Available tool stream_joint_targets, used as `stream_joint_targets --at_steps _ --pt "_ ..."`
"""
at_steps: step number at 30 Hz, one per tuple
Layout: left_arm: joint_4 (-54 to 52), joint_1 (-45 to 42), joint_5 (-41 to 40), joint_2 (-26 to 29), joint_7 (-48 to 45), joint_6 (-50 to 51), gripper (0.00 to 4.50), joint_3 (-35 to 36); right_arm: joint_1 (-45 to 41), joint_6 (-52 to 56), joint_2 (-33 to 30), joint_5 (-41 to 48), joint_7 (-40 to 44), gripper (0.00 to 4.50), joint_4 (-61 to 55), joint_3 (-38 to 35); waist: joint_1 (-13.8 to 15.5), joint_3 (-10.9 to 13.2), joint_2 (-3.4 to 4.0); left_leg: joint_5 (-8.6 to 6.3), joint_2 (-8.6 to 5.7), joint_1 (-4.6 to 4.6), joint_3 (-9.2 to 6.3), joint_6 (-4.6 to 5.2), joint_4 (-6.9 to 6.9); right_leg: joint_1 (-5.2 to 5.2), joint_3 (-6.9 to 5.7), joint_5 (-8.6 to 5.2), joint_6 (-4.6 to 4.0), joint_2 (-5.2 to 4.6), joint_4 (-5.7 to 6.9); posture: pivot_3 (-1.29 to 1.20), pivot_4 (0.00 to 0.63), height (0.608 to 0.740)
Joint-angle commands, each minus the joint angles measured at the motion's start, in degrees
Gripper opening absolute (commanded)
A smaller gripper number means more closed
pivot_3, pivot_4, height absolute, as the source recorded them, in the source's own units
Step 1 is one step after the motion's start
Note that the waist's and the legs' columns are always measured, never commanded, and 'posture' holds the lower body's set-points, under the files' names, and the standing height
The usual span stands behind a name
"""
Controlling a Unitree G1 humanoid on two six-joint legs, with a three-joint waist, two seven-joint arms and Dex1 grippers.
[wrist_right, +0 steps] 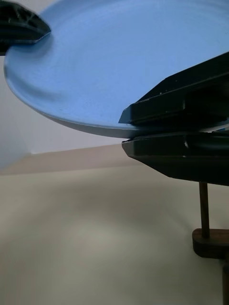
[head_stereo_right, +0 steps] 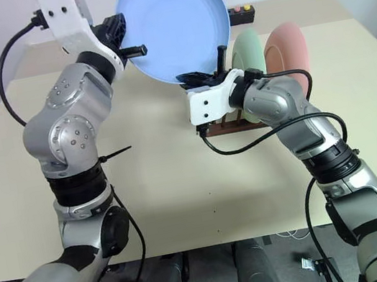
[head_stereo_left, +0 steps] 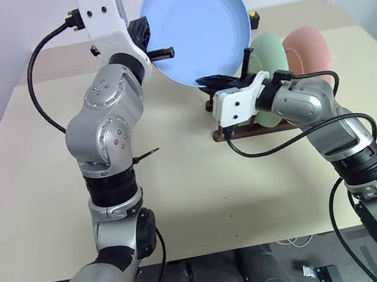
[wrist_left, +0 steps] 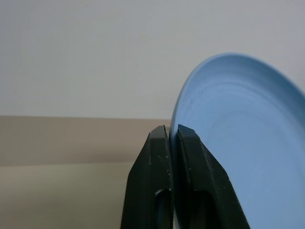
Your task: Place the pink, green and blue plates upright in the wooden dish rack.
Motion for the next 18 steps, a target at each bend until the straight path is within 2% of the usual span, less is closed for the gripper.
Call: stream_joint_targets --at_steps 1,6,11,15,18 --pt "-3.1 -0.4 -4.0 -1.5 -1.6 -2.8 1.88 2.7 -0.4 -0.8 -0.5 -0.2 -0.6 0.00 -1.3 -1.6 0.0 0.0 0.00 0.01 0.00 0.00 0.00 -0.02 0.00 0.00 0.00 0.00 0.00 0.00 0.00 0.00 0.150 0.740" --pt "-3.2 -1.7 -12.8 -2.1 -2.4 -6.8 4.39 11.5 -0.3 -2.1 -1.1 -1.6 -1.7 0.00 -1.1 -2.0 -0.2 0.0 0.00 0.02 0.01 0.01 0.01 -0.04 -0.01 -0.01 0.00 0.00 0.00 0.00 0.00 0.00 0.150 0.740" --pt "-2.6 -0.9 -18.3 3.0 -5.9 -11.6 4.46 16.9 -1.5 -3.9 -1.7 -2.8 -3.0 0.00 0.4 -2.2 -0.1 0.0 -0.03 0.12 0.01 0.01 0.02 -0.22 0.00 0.00 0.01 0.00 0.00 0.00 0.00 0.00 0.150 0.740" --pt "-0.5 4.0 -14.1 11.0 -11.2 -15.1 4.46 14.8 -2.8 -4.9 -1.6 -1.6 -3.3 0.00 1.5 -3.2 -0.1 0.0 -0.04 0.13 0.00 0.02 0.02 -0.23 -0.02 0.00 0.01 0.00 0.00 0.00 0.00 0.00 0.150 0.740" --pt "2.0 10.2 -10.0 16.6 -15.6 -18.2 4.46 12.3 -4.4 -4.5 -0.4 3.6 -2.1 0.00 0.4 -5.2 -0.2 0.0 -0.03 0.13 0.01 0.03 0.03 -0.23 -0.02 0.00 0.02 0.00 -0.01 0.01 0.01 0.00 0.150 0.740"
